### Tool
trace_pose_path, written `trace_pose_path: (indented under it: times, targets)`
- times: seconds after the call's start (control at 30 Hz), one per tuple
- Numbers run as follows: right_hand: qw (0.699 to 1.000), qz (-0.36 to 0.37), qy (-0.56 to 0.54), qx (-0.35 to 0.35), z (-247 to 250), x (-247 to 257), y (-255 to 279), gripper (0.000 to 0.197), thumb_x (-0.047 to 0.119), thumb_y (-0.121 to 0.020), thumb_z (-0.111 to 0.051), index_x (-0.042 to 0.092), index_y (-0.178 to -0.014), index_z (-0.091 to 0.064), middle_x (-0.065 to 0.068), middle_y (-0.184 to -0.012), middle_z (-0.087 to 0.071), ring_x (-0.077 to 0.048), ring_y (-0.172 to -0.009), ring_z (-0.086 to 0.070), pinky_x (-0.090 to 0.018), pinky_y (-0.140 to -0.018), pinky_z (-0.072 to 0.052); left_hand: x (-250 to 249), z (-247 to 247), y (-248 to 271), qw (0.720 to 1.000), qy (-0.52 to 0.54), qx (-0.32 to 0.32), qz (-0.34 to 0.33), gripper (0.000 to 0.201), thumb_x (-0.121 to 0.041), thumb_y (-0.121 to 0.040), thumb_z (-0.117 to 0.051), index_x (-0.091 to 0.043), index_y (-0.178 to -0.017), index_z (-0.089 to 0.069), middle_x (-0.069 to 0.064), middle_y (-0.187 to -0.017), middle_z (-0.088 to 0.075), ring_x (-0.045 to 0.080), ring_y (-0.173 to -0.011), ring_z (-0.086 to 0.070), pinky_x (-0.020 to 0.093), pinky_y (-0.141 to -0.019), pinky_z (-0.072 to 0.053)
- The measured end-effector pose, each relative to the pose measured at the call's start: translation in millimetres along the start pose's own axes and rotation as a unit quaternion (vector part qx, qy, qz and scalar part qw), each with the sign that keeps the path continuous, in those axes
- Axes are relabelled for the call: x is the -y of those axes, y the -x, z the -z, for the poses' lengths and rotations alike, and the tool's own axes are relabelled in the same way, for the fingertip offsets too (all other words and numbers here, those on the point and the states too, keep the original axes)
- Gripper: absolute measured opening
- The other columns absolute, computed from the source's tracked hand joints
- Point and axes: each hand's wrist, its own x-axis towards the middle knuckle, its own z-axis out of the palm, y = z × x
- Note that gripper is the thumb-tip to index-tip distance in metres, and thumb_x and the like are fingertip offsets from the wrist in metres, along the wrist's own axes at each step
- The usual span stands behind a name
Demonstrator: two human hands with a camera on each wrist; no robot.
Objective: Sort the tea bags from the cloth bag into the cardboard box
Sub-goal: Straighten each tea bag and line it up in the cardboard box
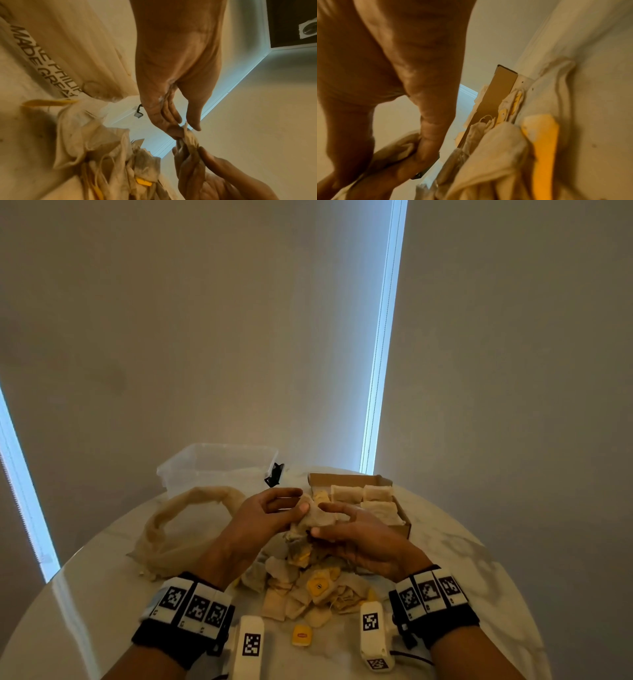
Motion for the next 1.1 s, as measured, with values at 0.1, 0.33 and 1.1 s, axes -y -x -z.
trace_pose_path:
  times: [0.1, 0.33, 1.1]
  targets:
    - [0.999, 0.026, 0.015, -0.040, -1.1, 1.1, -1.0, 0.081, 0.001, -0.069, -0.090, 0.015, -0.142, -0.059, -0.020, -0.129, -0.073, -0.038, -0.114, -0.074, -0.050, -0.100, -0.059, 5.1, -1.4, -1.9, 1.000, 0.021, -0.006, 0.015, 0.047, -0.025, -0.088, -0.084, -0.020, -0.132, -0.068, -0.001, -0.122, -0.077, 0.017, -0.110, -0.075, 0.035, -0.093, -0.063]
    - [0.997, 0.026, 0.067, -0.018, -1.3, 3.7, 5.5, 0.065, 0.023, -0.082, -0.089, 0.015, -0.142, -0.063, -0.016, -0.130, -0.074, -0.034, -0.120, -0.072, -0.052, -0.108, -0.056, 3.3, 1.5, -1.0, 1.000, 0.013, 0.005, 0.007, 0.046, -0.007, -0.088, -0.082, -0.019, -0.130, -0.069, 0.002, -0.119, -0.079, 0.019, -0.110, -0.076, 0.036, -0.093, -0.062]
    - [0.997, 0.033, 0.012, -0.067, -10.4, 0.7, 2.2, 0.035, 0.024, -0.104, -0.067, 0.005, -0.133, -0.067, -0.019, -0.122, -0.076, -0.036, -0.113, -0.075, -0.052, -0.095, -0.062, 5.8, -3.0, -4.4, 0.995, 0.080, -0.044, 0.043, 0.030, -0.010, -0.092, -0.078, -0.008, -0.122, -0.073, 0.009, -0.110, -0.080, 0.025, -0.105, -0.077, 0.032, -0.085, -0.063]
